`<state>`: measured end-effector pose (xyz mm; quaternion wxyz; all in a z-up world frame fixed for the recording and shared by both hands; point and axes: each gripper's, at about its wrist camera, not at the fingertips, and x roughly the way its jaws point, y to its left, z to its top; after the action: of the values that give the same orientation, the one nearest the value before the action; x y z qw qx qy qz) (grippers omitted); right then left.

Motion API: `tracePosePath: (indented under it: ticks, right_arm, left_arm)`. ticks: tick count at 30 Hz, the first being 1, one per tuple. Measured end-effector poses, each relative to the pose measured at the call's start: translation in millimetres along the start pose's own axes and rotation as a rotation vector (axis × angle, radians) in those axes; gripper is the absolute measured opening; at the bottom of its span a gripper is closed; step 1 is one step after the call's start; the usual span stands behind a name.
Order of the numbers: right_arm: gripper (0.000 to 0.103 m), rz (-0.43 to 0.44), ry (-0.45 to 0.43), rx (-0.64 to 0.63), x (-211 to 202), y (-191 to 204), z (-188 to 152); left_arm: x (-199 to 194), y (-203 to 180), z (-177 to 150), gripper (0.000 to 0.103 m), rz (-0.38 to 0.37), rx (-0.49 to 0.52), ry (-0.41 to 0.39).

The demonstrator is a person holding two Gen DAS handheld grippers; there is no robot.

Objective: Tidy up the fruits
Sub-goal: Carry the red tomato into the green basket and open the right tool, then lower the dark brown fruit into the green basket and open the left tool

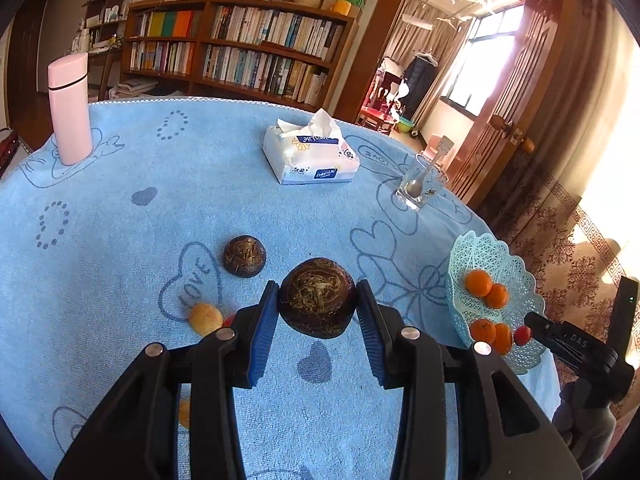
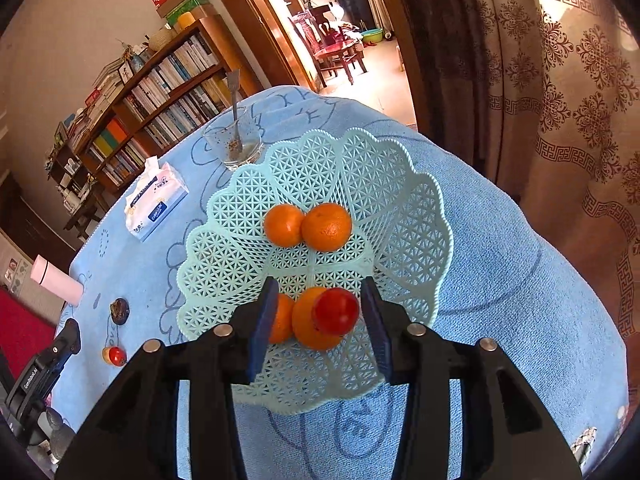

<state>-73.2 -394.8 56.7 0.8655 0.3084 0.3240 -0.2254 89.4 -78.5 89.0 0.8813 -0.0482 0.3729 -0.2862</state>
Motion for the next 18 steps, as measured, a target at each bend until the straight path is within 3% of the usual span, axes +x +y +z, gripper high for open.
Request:
tracePosePath:
  ticks: [12, 18]
  right_arm:
    - [0.053, -0.044, -0.1, -0.013, -31.0, -15.0, 1.3]
    - [0.053, -0.056, -0.14, -0.003, -43.8, -27.4, 2.8]
  left_arm:
    - [-0.6, -23.3, -2.0, 0.04, 0.004, 0.062, 0.002]
    - [7.1, -54.7, -6.9, 0.04, -0.008, 0.129, 0.027]
